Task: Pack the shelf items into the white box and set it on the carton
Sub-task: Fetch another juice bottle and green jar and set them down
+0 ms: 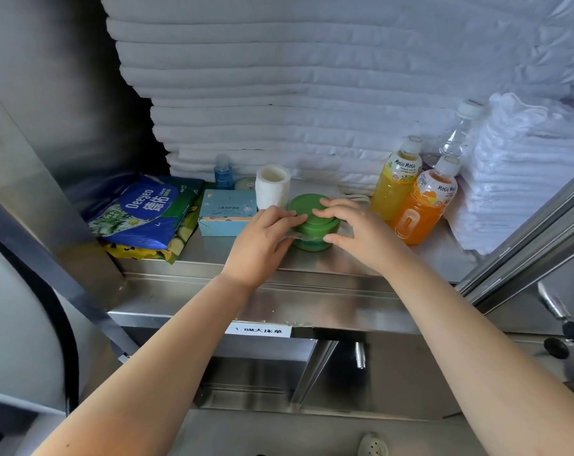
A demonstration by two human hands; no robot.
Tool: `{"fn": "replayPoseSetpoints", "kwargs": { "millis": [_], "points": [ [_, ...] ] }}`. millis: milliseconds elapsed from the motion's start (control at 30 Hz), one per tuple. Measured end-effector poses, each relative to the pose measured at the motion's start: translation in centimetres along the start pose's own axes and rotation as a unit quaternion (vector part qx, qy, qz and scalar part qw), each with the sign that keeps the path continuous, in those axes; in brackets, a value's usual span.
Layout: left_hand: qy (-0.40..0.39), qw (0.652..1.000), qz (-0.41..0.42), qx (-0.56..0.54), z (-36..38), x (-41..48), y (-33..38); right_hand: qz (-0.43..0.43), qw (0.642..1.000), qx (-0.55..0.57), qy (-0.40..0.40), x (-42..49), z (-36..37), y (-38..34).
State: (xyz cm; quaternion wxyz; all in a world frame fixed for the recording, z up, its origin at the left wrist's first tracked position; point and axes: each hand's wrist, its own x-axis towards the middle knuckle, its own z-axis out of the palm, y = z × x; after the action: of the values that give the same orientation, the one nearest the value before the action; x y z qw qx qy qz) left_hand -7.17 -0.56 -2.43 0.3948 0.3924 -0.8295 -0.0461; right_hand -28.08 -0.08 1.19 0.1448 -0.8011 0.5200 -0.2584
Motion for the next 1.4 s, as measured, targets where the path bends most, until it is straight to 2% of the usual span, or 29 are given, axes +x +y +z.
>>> {"fn": "replayPoseSetpoints", "kwargs": {
  "millis": [300,467,633,767,967,1133,1400],
  "points": [
    [0.007,1.000,-0.002,0.001,0.2,-0.3,-0.4,0.005,1.000,0.009,-0.002,0.2,0.2,-0.1],
    [0.010,1.000,-0.012,-0.006,0.4,-0.5,-0.1,0.009,1.000,-0.023,0.016,-0.4,0.7,-0.3],
    [-0.028,0.999,-0.027,0.037,0.1,-1.7,0.8,0.017,0.990,-0.128,0.051,-2.7,1.8,-0.3],
    [-0.060,0.994,-0.046,0.085,0.0,-3.5,2.3,0.030,0.988,-0.121,0.091,-6.1,1.6,0.1],
    [-0.015,0.990,-0.051,0.133,0.0,-4.6,7.0,0.028,0.986,-0.130,0.102,-11.5,-1.1,0.1],
    [-0.036,0.992,-0.073,0.100,-0.9,-2.9,12.8,0.030,0.984,-0.138,0.109,-15.4,-5.3,-1.2],
    [-0.060,0.991,-0.021,0.115,-4.7,1.0,23.1,0.008,0.973,-0.171,0.153,-20.5,-13.3,-4.3]
  ]
}}
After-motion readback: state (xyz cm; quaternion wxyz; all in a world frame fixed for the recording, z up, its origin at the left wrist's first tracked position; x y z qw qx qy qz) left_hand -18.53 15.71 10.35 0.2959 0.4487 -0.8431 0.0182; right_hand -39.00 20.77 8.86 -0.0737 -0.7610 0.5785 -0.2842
